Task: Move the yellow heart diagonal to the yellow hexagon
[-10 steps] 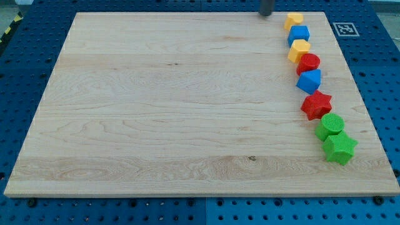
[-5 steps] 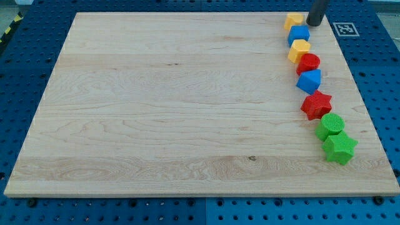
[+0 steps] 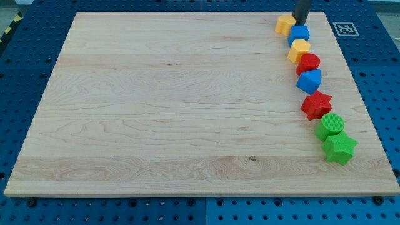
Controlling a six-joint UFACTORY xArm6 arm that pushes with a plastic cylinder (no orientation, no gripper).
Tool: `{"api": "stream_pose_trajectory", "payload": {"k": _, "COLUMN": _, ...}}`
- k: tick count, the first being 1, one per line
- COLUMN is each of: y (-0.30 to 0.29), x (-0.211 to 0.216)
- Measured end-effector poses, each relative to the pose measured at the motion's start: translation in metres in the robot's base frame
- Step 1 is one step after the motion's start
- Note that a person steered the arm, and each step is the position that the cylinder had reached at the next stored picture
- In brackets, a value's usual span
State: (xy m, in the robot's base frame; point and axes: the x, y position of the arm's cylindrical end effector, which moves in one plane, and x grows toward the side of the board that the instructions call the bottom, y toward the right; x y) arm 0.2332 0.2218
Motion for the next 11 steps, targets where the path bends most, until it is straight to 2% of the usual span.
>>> {"api": "stream_pose_trajectory", "payload": {"k": 3, "y": -0.002, "x": 0.017}}
{"api": "stream_pose_trajectory", "payload": {"k": 8, "y": -0.124, "x": 0.017}}
{"api": "stream_pose_trajectory", "payload": {"k": 9, "y": -0.104, "x": 0.014}}
{"api": "stream_pose_trajectory", "payload": {"k": 11, "y": 0.018, "x": 0.007}}
